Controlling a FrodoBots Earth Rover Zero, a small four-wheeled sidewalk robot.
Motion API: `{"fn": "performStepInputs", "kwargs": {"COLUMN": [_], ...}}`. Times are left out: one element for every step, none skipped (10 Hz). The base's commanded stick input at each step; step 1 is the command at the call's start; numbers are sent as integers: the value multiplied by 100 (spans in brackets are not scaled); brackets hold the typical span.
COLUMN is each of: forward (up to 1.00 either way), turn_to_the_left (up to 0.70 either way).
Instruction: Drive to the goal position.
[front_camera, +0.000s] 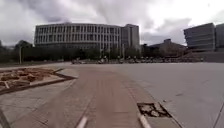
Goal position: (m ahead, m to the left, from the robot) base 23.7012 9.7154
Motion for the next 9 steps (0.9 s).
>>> {"fn": "performStepInputs", "kwargs": {"forward": [70, 70, 70, 70, 70, 70, 70, 70, 70], "turn_to_the_left": [1, 1, 1, 1, 1, 1, 5, 17, 29]}}
